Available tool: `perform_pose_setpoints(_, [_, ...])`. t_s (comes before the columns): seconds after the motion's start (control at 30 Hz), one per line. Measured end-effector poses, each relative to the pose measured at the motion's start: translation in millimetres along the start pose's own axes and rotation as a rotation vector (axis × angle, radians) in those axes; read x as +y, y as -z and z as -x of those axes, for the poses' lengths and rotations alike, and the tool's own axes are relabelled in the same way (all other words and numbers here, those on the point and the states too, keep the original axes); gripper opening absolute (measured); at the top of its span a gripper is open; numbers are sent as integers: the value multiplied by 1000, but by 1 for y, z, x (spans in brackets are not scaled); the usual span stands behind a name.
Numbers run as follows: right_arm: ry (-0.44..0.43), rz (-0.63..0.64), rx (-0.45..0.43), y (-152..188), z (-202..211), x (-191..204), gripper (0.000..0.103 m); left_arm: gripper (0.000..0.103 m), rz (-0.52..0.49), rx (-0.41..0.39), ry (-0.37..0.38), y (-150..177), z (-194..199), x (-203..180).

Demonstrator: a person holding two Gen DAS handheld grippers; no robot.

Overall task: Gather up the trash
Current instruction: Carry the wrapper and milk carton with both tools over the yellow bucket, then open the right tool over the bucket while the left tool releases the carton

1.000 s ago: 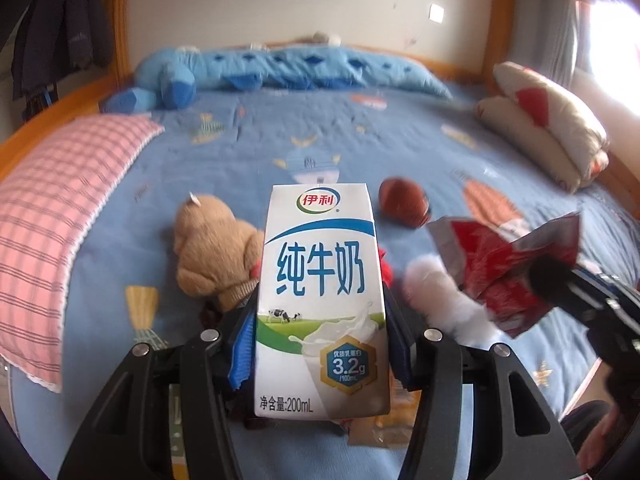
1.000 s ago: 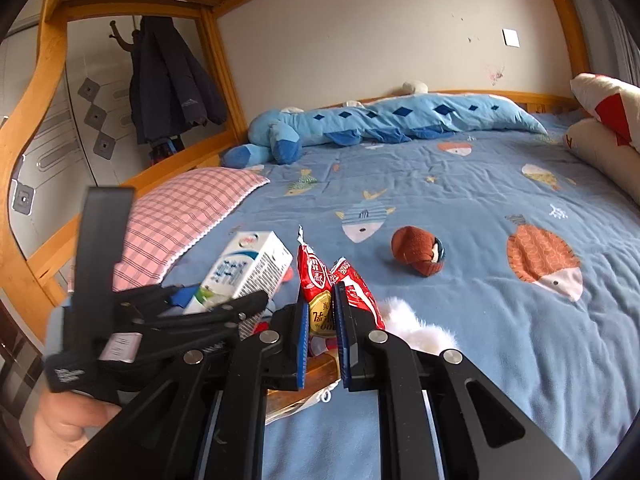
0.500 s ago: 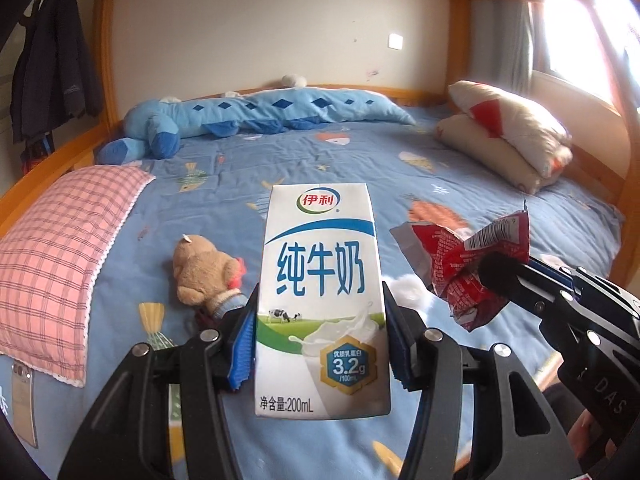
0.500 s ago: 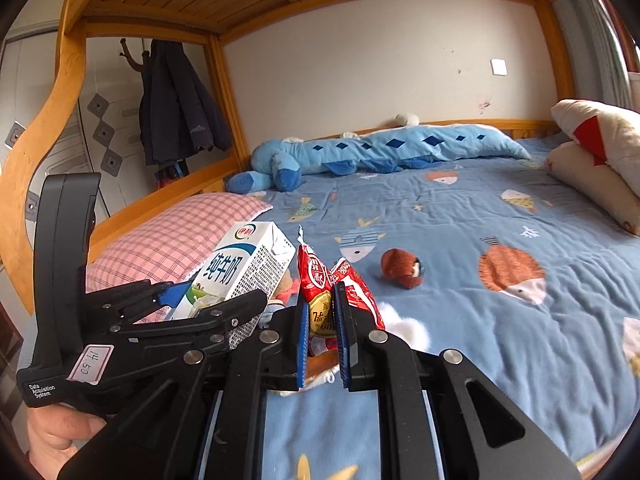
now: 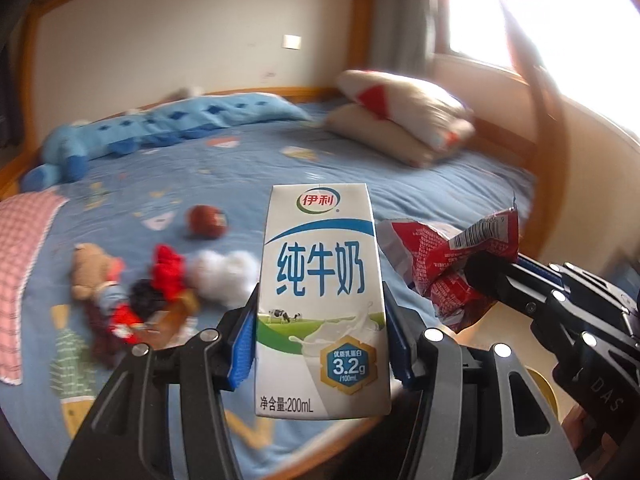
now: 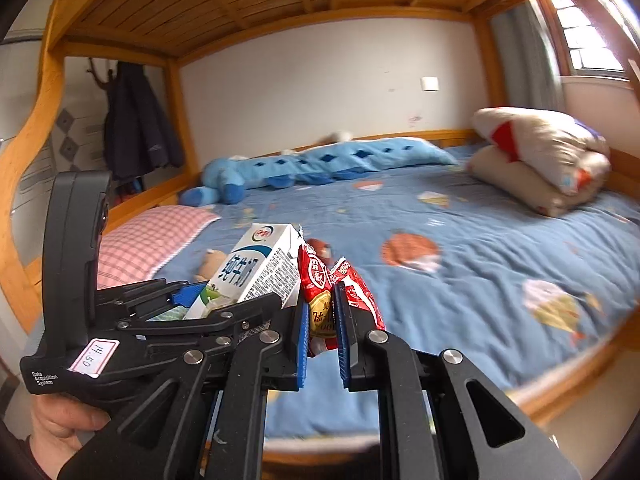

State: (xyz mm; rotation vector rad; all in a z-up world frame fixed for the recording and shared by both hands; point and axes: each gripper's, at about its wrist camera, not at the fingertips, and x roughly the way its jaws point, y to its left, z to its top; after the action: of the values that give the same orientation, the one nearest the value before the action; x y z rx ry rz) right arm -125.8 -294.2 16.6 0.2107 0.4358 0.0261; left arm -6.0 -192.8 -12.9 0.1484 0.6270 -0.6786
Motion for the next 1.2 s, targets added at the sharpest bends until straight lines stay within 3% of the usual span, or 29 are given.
perform_pose_setpoints(0.3, [202, -111, 27, 51, 76, -67, 12, 54, -136, 111, 250, 27, -32, -109])
perform_pose_setpoints(0.43, [298, -182, 67, 81, 110, -95, 12, 54, -168, 206, 377, 50, -52, -155])
perform_pose_setpoints(0.53, [380, -244, 97, 107, 136, -115, 12, 54, -216, 280, 425, 70, -64, -188])
perform_pose_setpoints(0.77, [510, -366, 214, 170, 168, -154, 12, 54, -331, 446, 491, 123, -91, -251])
perform_pose_setpoints(1.0, [557, -487, 395, 240, 161, -179, 13, 54, -412, 552, 495, 157, -115, -280])
perform_pose_setpoints(1.07, [554, -520, 430, 255, 158, -183, 19, 54, -434, 566, 486, 161, -123, -284])
perform_pose_setpoints(1.13, [552, -547, 426, 262, 159, -185, 39, 54, -443, 583, 479, 164, -128, -286])
perform_pose_setpoints(1.2, [561, -544, 412, 262, 162, -186, 40, 54, -451, 600, 469, 168, -134, -287])
